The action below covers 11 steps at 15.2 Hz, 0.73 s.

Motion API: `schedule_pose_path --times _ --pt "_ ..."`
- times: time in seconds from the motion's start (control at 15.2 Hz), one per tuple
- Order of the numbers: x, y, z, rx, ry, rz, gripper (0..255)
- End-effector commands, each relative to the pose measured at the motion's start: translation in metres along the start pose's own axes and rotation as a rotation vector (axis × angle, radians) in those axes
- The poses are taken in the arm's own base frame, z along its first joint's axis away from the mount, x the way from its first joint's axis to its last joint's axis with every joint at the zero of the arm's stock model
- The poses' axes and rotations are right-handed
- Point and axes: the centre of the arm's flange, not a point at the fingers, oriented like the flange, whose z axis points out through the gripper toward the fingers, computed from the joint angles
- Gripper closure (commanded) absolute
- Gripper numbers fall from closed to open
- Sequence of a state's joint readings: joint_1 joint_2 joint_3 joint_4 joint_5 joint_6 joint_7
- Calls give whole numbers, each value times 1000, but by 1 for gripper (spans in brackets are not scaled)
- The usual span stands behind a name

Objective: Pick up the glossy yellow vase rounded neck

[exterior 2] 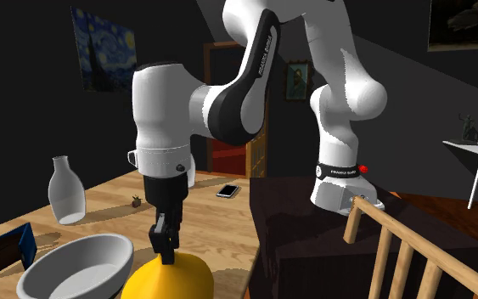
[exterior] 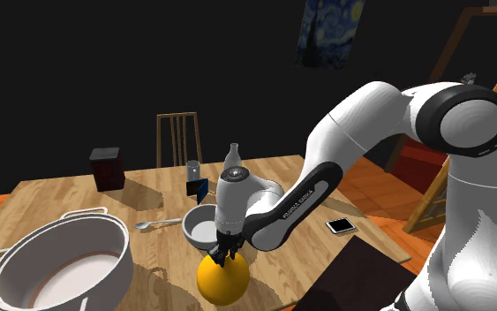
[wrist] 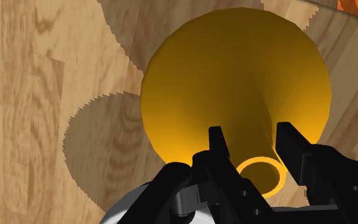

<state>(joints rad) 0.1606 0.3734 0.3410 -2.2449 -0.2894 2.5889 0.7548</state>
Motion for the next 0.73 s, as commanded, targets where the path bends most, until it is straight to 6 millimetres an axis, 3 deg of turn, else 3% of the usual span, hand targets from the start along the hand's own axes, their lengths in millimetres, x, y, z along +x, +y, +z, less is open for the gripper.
schedule_pose_path --times 0.0,0.2,0.66 --pt "0 0 1 0 -1 -1 255" --pt "0 1 0 0 -1 -1 255" --pt "1 1 -37 0 -1 -1 255"
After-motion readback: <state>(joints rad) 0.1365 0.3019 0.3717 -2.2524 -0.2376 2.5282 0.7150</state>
